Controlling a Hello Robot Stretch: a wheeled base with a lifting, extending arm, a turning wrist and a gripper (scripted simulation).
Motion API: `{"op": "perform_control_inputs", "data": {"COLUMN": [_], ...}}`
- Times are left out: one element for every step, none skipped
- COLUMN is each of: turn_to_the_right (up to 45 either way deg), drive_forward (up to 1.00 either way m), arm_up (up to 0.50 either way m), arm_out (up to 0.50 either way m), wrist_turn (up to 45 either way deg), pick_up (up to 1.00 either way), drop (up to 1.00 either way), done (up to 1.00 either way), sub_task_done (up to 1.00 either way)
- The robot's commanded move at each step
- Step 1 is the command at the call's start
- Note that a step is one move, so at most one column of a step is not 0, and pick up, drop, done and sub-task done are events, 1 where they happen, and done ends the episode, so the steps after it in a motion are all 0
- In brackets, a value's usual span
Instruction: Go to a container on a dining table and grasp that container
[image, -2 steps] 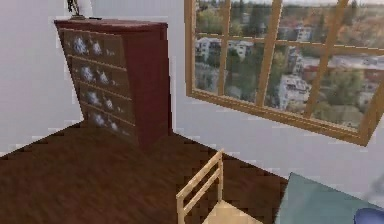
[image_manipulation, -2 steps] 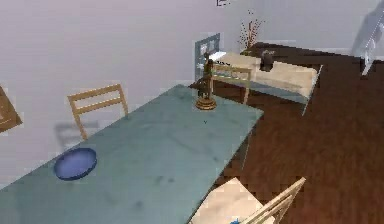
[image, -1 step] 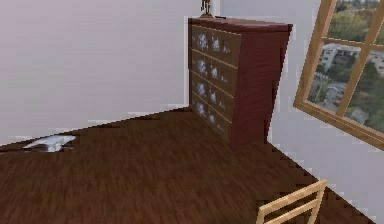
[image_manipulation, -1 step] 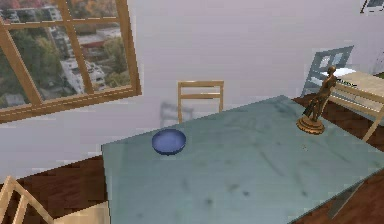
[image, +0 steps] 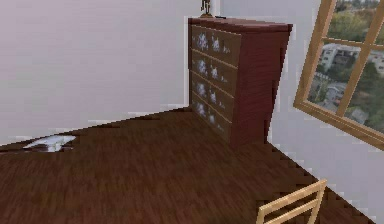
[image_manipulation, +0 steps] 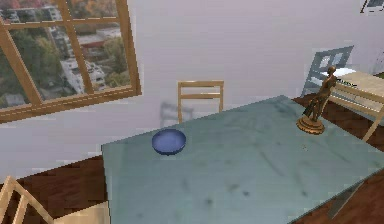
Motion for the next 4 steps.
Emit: {"op": "perform_control_inputs", "data": {"turn_to_the_right": [0.0, 0.0, 0.0, 0.0], "drive_forward": [0.00, 0.00, 0.00, 0.00], "arm_up": [0.28, 0.00, 0.00, 0.00], "arm_out": [0.00, 0.46, 0.00, 0.00], "wrist_turn": [0.0, 0.0, 45.0, 45.0], "pick_up": [0.00, 0.00, 0.00, 0.00], "drop": [0.00, 0.00, 0.00, 0.00], "done": [0.00, 0.00, 0.00, 0.00], "sub_task_done": [0.00, 0.00, 0.00, 0.00]}}
